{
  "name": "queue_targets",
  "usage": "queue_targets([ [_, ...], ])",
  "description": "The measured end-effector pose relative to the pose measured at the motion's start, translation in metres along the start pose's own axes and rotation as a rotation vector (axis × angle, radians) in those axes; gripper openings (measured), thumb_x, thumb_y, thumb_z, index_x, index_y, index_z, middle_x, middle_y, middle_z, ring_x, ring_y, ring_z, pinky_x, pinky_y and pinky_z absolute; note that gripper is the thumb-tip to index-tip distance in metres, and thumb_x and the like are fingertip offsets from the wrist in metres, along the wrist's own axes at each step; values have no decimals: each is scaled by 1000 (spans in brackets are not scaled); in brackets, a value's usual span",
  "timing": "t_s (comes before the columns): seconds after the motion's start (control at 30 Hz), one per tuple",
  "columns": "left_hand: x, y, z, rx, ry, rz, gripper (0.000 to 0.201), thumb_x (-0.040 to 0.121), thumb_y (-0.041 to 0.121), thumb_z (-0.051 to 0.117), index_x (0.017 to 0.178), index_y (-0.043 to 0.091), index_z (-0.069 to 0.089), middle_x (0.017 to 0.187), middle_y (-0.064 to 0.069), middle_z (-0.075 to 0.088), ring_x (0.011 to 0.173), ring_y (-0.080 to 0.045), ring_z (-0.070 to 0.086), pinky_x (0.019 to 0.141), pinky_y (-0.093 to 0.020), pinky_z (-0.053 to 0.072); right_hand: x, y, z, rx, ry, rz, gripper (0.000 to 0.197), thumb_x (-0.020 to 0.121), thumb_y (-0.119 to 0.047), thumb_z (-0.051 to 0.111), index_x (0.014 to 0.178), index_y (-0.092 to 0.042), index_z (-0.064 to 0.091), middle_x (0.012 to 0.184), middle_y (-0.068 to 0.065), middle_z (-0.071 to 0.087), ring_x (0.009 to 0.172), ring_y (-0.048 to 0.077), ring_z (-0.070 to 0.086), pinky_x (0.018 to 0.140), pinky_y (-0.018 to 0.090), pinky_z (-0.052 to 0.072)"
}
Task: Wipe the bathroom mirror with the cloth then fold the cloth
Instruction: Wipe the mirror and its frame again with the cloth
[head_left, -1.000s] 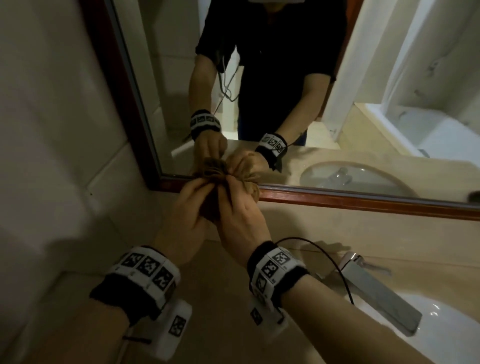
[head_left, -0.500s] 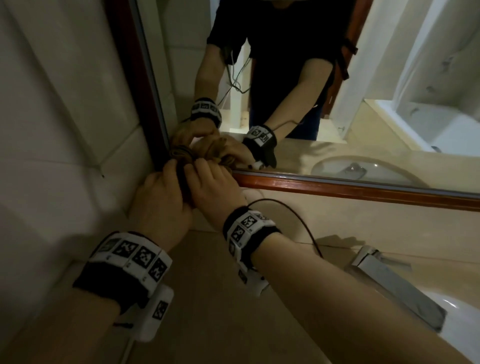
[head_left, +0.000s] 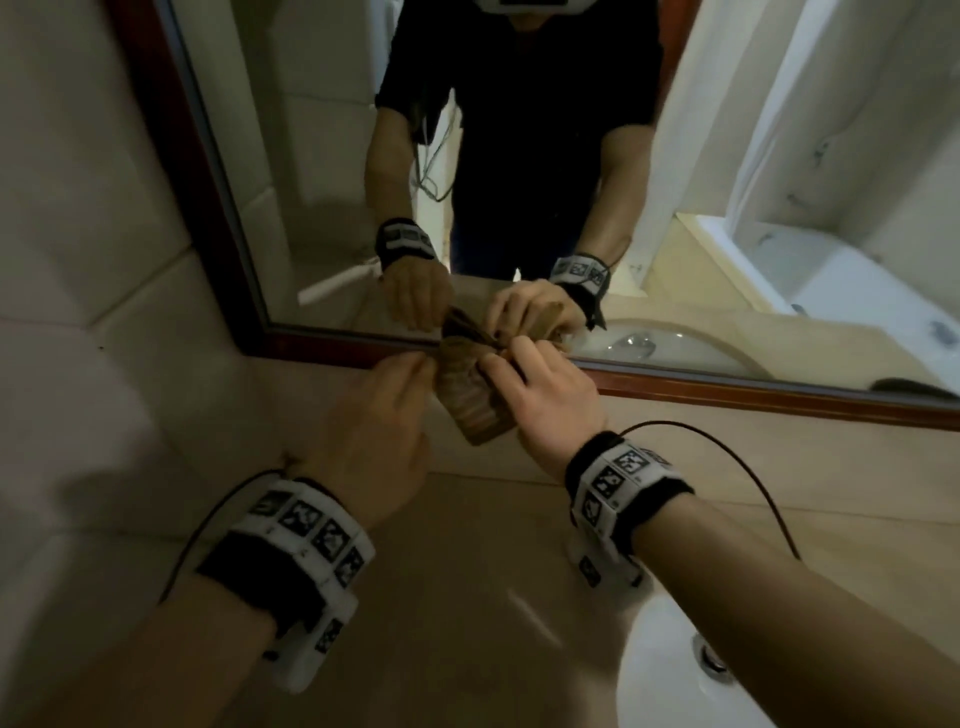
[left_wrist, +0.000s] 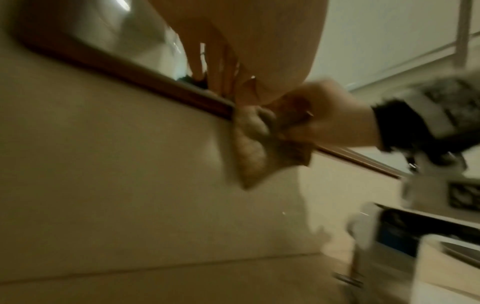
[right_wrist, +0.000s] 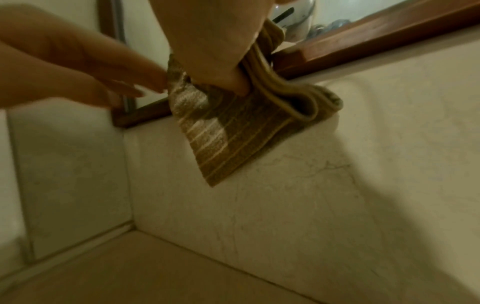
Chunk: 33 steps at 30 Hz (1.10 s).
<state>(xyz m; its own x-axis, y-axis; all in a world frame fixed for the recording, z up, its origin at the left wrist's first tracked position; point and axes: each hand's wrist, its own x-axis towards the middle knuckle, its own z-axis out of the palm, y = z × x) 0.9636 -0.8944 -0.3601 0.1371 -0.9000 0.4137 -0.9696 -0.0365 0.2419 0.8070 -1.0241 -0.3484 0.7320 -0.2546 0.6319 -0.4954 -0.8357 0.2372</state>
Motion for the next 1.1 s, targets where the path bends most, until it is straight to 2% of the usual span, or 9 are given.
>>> queue_targets([
  [0.1,11,30,20,-53,-7,9,77,67,2,69,139,-4,43,141,-25,45,123,-41,51,101,-52,46,-4,9,-7,-3,-6,24,27,85,-10,45,100,-9,67,88,11,57,73,28,53,54,35,43],
  [0.2,11,32,28,-78,-17,-48,87,66,-3,70,145,0,35,150,-20,35,132,-37,42,108,-46,38,-26,33,-15,-3,-90,44,32,83,-12,45,107,-9,65,94,12,57,77,28,53,54,35,44],
  [0.33,11,46,29,75,-71,-85,86,67,4,72,146,7,38,148,-21,36,127,-40,45,102,-48,41,-58,74,-32,-31,-170,114,40,79,-15,43,114,-10,62,99,13,56,81,29,54,51,34,44],
  [0.43,24,79,27,162,-94,-127,78,67,15,73,141,11,46,129,-27,45,109,-45,51,91,-53,46,-74,94,-40,-56,-173,163,39,75,-12,52,112,-11,62,98,12,56,82,29,55,48,31,40],
  [0.57,47,135,55,148,-52,53,68,67,21,62,132,2,51,130,-27,50,113,-43,53,97,-54,45,-77,98,-39,-1,-158,220,33,76,-12,68,109,-11,65,98,12,59,81,30,56,49,36,48],
  [0.7,52,155,76,95,-42,-10,68,71,27,36,129,-6,50,123,-28,56,108,-44,57,91,-54,47,-86,115,-45,31,-122,168,32,83,-15,47,108,-10,66,100,13,61,82,31,57,55,35,47],
  [0.83,50,148,81,190,-10,-16,68,68,12,50,134,-6,46,126,-29,51,110,-45,51,92,-54,47,-110,146,-52,67,-113,146,34,85,-13,40,107,-9,65,101,15,60,81,32,56,54,35,45],
  [1.0,60,169,77,244,-33,-114,66,65,5,62,129,-7,49,118,-30,50,99,-44,51,71,-47,50,-143,194,-63,55,-109,130,38,71,-4,63,108,-12,63,103,11,58,85,29,55,59,34,46],
  [1.1,65,184,76,250,-26,-197,64,62,4,67,123,-6,52,112,-29,50,96,-44,51,61,-45,49,-165,225,-72,49,-102,156,35,72,-7,66,106,-13,64,101,9,58,83,27,54,56,33,45],
])
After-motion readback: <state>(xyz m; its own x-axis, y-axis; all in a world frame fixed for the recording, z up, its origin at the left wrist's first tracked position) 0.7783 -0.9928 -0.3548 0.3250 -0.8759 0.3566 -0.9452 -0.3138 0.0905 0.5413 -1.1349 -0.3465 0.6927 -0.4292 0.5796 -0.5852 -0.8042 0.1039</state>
